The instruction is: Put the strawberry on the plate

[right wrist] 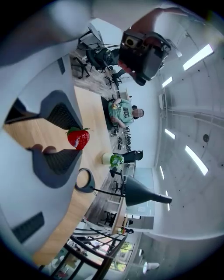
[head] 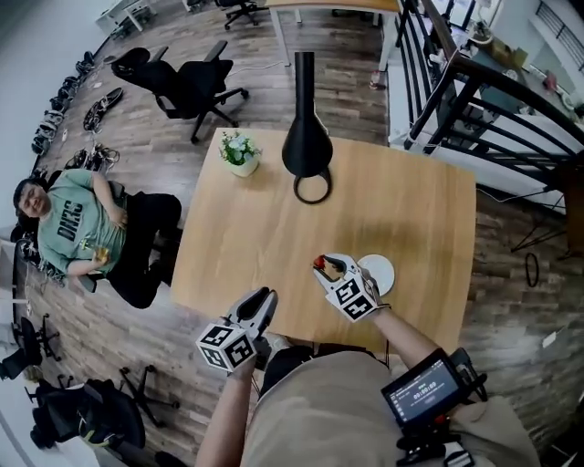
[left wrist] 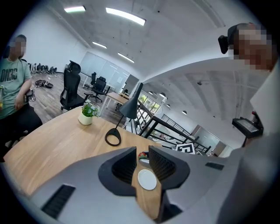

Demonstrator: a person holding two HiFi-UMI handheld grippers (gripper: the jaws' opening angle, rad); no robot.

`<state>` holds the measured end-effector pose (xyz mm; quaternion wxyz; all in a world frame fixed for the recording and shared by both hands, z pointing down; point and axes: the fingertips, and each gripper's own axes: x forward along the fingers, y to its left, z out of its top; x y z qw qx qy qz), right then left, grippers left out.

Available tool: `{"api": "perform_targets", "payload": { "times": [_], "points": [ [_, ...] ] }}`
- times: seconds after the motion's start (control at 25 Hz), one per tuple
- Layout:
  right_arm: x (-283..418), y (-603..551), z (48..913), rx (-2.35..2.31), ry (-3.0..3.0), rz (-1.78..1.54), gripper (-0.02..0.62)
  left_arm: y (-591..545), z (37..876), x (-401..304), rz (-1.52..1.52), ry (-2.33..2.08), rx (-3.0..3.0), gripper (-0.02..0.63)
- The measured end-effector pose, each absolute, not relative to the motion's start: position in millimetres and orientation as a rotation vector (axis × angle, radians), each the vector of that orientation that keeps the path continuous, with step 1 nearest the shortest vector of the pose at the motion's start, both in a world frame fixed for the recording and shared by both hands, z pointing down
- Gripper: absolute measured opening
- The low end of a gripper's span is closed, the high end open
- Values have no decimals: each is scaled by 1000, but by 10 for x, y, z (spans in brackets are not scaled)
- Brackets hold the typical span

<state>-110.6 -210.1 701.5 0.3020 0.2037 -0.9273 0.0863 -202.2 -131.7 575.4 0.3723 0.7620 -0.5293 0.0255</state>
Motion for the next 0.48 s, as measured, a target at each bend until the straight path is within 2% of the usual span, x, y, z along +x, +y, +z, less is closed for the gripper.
{"api": "perform_targets", "payload": {
  "times": [0.48],
  "points": [
    [-566,-2189,5992,710,-2591,161,145,-1499,5684,-1539,19,-1283,2009,92]
  ]
}}
